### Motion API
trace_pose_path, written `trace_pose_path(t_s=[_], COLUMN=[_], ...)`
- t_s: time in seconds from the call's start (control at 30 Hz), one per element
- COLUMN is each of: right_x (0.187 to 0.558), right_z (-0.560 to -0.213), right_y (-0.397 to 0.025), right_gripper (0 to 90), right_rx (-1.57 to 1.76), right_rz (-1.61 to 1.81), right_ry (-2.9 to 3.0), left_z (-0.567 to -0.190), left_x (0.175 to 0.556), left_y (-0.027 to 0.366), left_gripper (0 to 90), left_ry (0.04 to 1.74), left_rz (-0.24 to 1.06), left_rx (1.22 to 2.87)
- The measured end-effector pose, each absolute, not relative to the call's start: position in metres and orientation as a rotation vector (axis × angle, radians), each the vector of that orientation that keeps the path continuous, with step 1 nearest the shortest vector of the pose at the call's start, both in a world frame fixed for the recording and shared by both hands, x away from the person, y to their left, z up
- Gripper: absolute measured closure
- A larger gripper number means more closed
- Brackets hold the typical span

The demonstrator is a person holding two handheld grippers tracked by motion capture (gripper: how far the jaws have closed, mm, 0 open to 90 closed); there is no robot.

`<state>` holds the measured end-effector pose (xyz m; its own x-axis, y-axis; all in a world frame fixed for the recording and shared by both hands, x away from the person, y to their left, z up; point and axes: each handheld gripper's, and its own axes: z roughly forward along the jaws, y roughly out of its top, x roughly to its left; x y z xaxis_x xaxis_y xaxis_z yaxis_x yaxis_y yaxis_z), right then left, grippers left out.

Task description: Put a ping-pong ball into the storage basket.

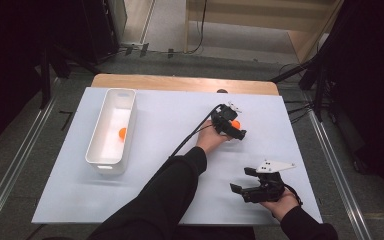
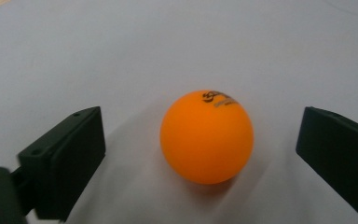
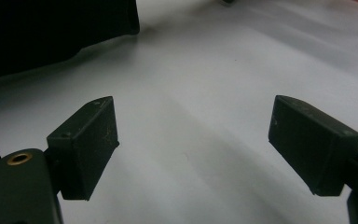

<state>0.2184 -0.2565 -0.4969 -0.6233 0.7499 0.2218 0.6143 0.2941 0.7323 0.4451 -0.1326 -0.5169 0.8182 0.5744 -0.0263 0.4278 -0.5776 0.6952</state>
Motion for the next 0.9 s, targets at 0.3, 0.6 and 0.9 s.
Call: trace_pose_path(t_s=[0.3,0.6,0.9], right_x=[0.2186,0.2187,0.2204], right_z=[-0.4971,-0.4973,-0.4976], right_y=[-0.257,-0.2552,-0.2536], right_gripper=[14.3,14.3,14.3], right_rx=[1.278,1.291,1.283], right_rz=[1.237,1.232,1.236], right_ry=[2.391,2.391,2.398], left_z=[-0.5204,-0.5177,-0.5143], left_x=[0.4426,0.4398,0.4362], left_y=[-0.1358,-0.1347,-0.1376], left_gripper=[11.2,27.9,46.5], left_ry=[0.724,0.72,0.719], left_rz=[0.328,0.329,0.327], left_rx=[2.294,2.282,2.293])
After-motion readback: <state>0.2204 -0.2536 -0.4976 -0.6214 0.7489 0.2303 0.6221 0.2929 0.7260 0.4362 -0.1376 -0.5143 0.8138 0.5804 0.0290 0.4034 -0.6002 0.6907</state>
